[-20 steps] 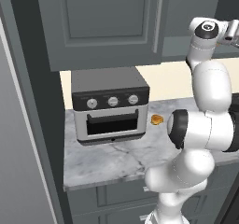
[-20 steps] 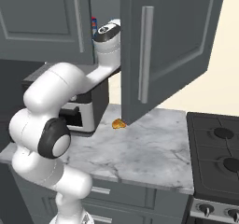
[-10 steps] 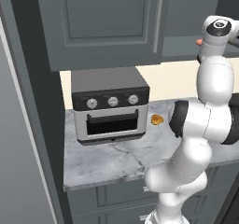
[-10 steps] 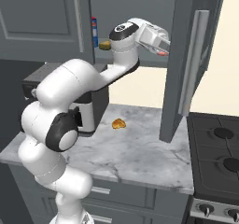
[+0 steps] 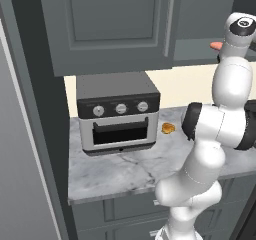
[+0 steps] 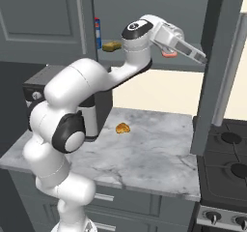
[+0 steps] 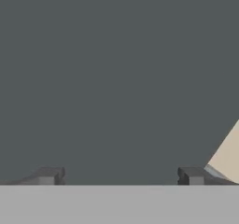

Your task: Pick the sponge and bar soap from the cabinet and place them on the counter.

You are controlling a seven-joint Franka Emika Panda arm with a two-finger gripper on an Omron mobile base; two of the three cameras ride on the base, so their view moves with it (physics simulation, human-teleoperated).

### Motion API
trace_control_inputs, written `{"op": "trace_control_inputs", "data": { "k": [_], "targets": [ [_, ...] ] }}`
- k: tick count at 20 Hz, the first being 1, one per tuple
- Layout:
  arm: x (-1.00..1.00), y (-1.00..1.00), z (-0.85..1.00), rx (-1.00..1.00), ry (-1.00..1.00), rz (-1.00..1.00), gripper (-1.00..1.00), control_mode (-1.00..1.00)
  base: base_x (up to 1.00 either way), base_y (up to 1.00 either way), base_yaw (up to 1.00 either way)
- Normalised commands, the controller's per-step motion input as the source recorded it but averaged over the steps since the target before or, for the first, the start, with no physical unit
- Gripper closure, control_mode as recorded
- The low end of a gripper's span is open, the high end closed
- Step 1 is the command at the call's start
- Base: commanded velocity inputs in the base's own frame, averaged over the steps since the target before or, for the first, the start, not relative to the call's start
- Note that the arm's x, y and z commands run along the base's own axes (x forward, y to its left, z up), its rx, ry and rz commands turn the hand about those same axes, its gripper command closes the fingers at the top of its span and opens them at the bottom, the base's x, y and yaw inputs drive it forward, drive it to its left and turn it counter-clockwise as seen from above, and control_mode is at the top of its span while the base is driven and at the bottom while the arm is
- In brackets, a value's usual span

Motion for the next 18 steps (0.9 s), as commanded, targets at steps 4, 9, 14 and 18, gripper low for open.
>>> {"op": "trace_control_inputs", "data": {
  "k": [4,9,14,18],
  "targets": [
    [0.00,-0.32,-0.04,0.07,-0.01,0.03,-1.00,-1.00,0.00,0.00,0.00],
    [0.00,-0.35,-0.06,0.07,0.00,0.02,-1.00,-1.00,0.00,0.00,0.00],
    [0.00,-0.33,-0.09,0.08,0.00,0.03,-1.00,-1.00,0.00,0.00,0.00],
    [0.00,-0.28,-0.11,0.08,0.00,0.04,-1.00,-1.00,0.00,0.00,0.00]
  ]
}}
